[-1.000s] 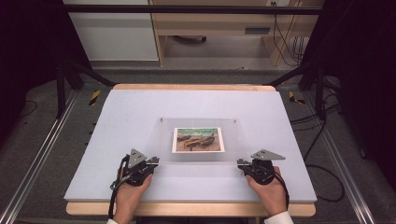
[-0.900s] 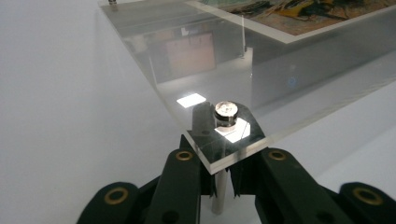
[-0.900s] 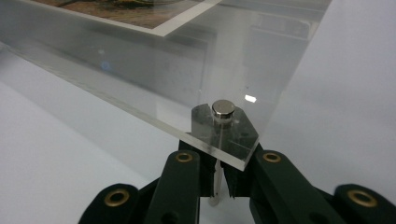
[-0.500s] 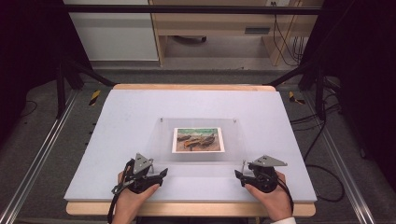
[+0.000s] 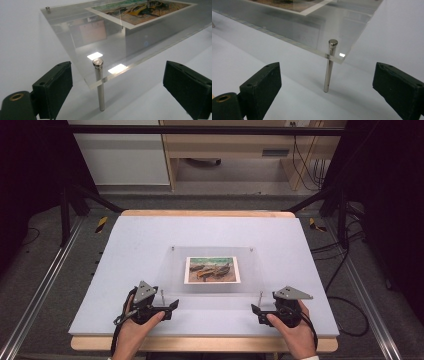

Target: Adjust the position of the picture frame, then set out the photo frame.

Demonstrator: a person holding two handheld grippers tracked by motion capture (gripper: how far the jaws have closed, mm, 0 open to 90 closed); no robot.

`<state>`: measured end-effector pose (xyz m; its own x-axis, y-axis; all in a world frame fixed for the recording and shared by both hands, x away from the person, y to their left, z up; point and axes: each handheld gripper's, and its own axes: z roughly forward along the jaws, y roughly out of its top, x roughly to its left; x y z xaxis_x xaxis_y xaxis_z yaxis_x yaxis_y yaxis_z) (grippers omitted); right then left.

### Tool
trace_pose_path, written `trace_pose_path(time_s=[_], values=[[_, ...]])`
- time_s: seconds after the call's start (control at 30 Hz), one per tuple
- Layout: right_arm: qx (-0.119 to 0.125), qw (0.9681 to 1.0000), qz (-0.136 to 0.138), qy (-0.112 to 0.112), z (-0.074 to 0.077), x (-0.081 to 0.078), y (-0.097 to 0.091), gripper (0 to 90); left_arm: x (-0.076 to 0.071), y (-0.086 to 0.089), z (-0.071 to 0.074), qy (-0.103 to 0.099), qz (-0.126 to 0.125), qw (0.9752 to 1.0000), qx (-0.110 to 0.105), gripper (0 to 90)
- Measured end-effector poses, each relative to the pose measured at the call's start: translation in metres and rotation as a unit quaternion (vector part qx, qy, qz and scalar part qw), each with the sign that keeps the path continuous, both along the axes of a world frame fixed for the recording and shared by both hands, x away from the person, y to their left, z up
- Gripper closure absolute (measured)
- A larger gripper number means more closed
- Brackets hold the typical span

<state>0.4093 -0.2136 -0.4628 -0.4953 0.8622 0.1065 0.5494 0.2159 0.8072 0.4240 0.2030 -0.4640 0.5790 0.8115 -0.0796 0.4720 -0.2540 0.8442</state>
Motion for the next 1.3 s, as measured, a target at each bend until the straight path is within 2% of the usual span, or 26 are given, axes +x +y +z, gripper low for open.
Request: trace_pose_path(time_s=[0.13,0.27,0.4,0.47,0.53,0.6,0.7,0.73,0.8,0.87,0.93,0.97,1.1,1.23,1.3], values=[[0.003,0.9999,-0.010,-0.005,0.004,-0.001,-0.001,9.0,0.000,0.002,0.003,-0.008,0.004,1.0000,-0.001,7.6],[0.011,0.9996,-0.020,-0.014,0.009,-0.003,-0.002,10.5,0.000,0.008,0.010,-0.013,0.014,0.9996,-0.022,7.6],[0.009,0.9988,-0.025,-0.041,0.021,-0.003,-0.001,12.6,0.001,0.012,0.025,-0.030,0.017,0.9990,-0.027,8.3],[0.002,0.9981,-0.027,-0.056,0.031,0.000,0.002,13.8,0.007,0.012,0.032,-0.030,0.018,0.9991,-0.026,9.3],[-0.001,0.9976,-0.026,-0.064,0.038,0.007,0.005,15.3,0.015,0.011,0.038,-0.029,0.018,0.9989,-0.033,9.8],[-0.001,0.9976,-0.026,-0.064,0.044,0.014,0.008,17.3,0.025,0.010,0.044,-0.020,0.013,0.9992,-0.032,10.3],[-0.008,0.9980,-0.019,-0.060,0.053,0.031,0.011,20.7,0.042,0.008,0.053,-0.011,0.007,0.9997,-0.022,10.4],[-0.011,0.9983,-0.017,-0.054,0.058,0.041,0.011,20.4,0.044,0.008,0.053,-0.010,0.009,0.9997,-0.022,10.5],[-0.007,0.9988,-0.017,-0.046,0.060,0.050,0.012,20.5,0.048,0.009,0.052,-0.004,0.011,0.9995,-0.030,11.0],[0.004,0.9989,-0.020,-0.041,0.060,0.059,0.012,20.6,0.050,0.009,0.048,0.007,0.014,0.9996,-0.021,11.7],[0.020,0.9986,-0.031,-0.039,0.056,0.062,0.011,21.1,0.049,0.010,0.044,0.002,0.024,0.9994,-0.024,12.7],[0.013,0.9991,-0.026,-0.030,0.052,0.063,0.010,21.0,0.049,0.010,0.041,0.003,0.027,0.9992,-0.028,13.9],[0.020,0.9992,-0.028,-0.022,0.047,0.061,0.007,22.8,0.049,0.010,0.036,0.008,0.028,0.9990,-0.034,16.1],[0.018,0.9993,-0.032,-0.008,0.042,0.060,0.004,26.3,0.048,0.008,0.034,0.008,0.027,0.9991,-0.032,16.9],[0.024,0.9993,-0.030,0.002,0.039,0.060,0.005,27.8,0.048,0.008,0.033,0.009,0.030,0.9990,-0.031,17.6]])
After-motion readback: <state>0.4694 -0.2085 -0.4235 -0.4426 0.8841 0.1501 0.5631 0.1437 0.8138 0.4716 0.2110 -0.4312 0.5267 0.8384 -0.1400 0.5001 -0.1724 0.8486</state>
